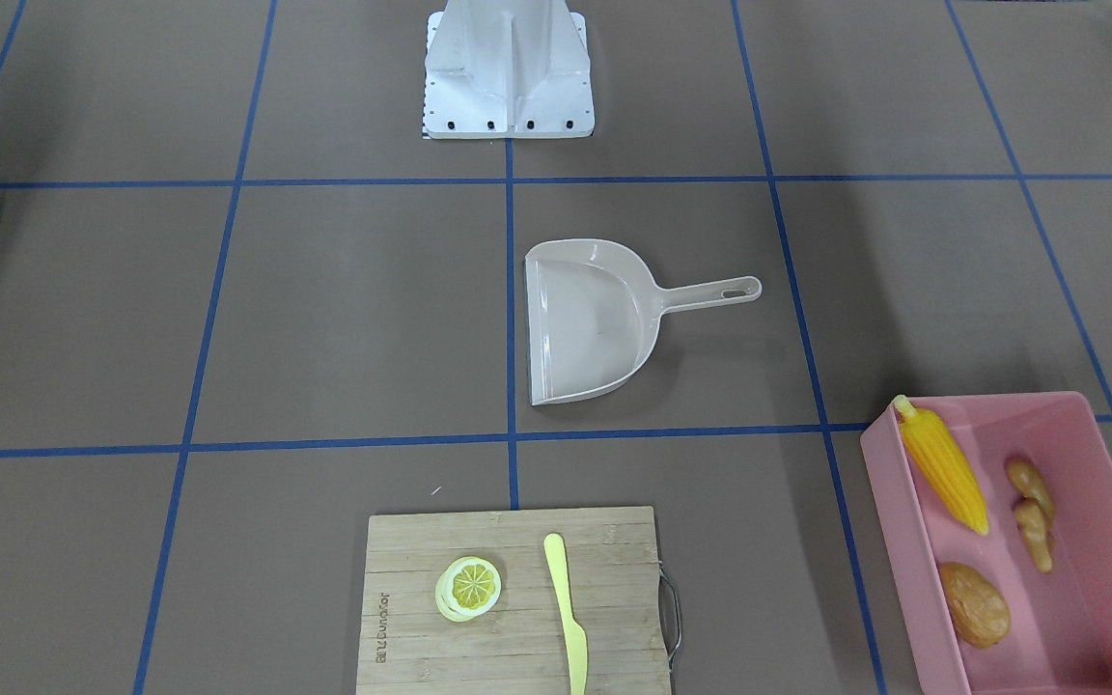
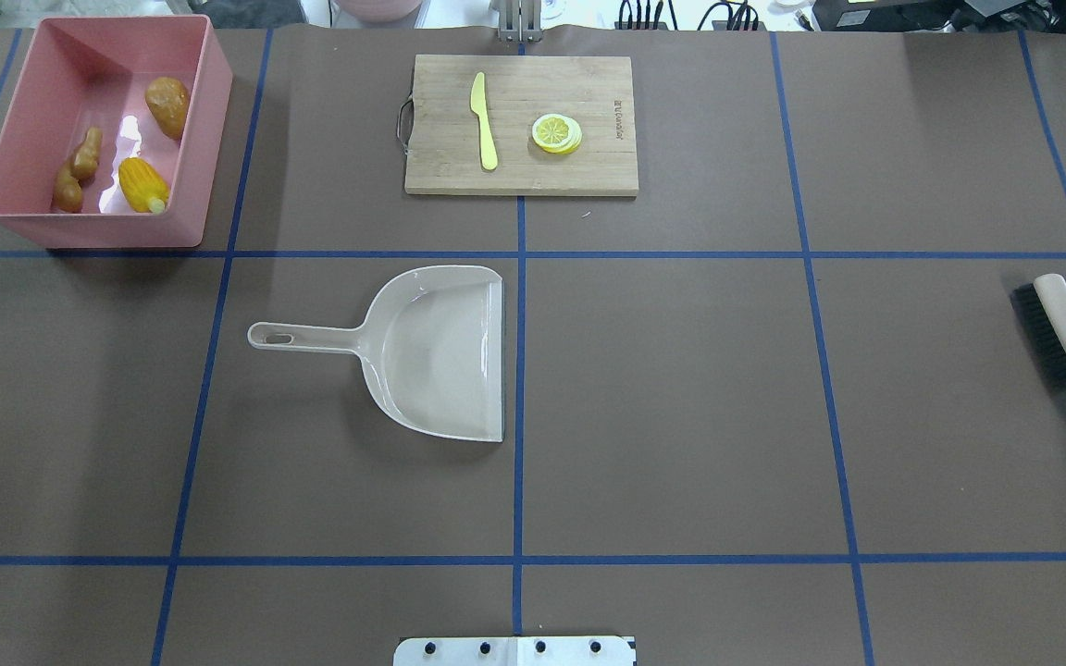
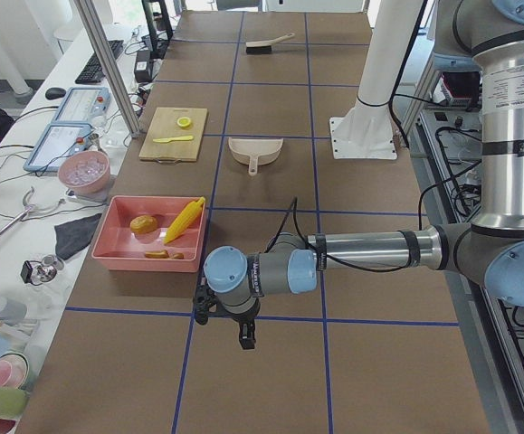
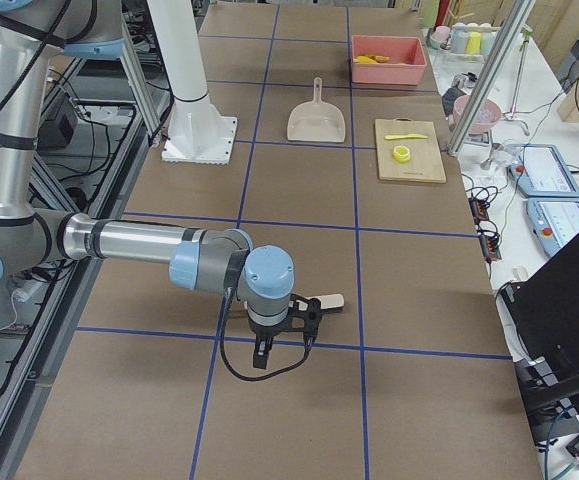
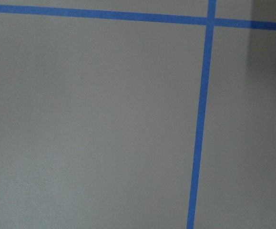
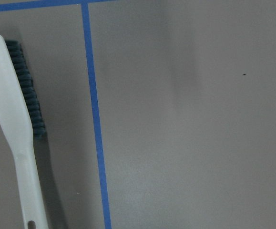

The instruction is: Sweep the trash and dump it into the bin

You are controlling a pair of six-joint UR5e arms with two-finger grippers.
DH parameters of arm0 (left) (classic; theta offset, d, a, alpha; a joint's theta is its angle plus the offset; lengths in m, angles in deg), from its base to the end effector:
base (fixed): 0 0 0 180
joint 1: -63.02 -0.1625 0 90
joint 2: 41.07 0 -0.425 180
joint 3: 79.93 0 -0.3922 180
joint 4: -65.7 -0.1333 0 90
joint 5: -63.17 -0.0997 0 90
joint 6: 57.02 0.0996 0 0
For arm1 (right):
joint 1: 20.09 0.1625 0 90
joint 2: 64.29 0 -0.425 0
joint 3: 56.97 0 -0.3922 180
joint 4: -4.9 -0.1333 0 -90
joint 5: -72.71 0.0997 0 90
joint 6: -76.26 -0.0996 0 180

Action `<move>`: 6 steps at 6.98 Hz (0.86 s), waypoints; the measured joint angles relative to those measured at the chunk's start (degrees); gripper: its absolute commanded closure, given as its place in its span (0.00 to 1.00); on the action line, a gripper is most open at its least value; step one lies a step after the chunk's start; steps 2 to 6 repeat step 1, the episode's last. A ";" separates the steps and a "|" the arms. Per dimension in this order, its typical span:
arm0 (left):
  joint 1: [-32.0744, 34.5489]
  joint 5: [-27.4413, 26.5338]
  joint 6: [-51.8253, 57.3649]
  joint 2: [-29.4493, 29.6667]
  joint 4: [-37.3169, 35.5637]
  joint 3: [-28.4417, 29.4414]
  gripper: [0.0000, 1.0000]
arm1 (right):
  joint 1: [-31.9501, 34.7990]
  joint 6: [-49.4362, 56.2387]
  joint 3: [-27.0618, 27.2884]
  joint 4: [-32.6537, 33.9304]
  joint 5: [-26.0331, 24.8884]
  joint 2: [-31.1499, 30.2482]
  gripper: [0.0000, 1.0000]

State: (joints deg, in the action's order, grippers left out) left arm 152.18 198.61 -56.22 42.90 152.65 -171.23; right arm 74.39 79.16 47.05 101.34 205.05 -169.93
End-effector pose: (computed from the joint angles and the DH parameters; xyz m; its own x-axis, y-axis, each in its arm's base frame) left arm -0.0559 -0.4364 0.7002 0.7027 -0.0723 -0.7078 -0.0243 0.9918 -0.1255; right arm 0.0946 -0.3596 0.6697 0.7325 0.1017 0.6731 -0.0403 0.9935 -0.1063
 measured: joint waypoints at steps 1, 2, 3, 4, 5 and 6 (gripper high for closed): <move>-0.01 0.00 0.00 -0.02 -0.02 0.12 0.01 | 0.00 0.06 0.03 -0.01 -0.06 0.00 0.00; -0.01 0.00 0.00 -0.02 -0.02 0.12 0.01 | 0.00 0.06 0.03 -0.01 -0.06 0.00 0.00; -0.01 0.00 0.00 -0.02 -0.02 0.12 0.01 | 0.00 0.06 0.03 -0.01 -0.06 0.00 0.00; -0.01 0.00 0.00 -0.02 -0.02 0.12 0.01 | 0.00 0.06 0.03 -0.01 -0.06 0.00 0.00; -0.01 0.00 0.00 -0.02 -0.02 0.12 0.01 | 0.00 0.06 0.03 -0.01 -0.06 0.00 0.00; -0.01 0.00 0.00 -0.02 -0.02 0.12 0.01 | 0.00 0.06 0.03 -0.01 -0.06 0.00 0.00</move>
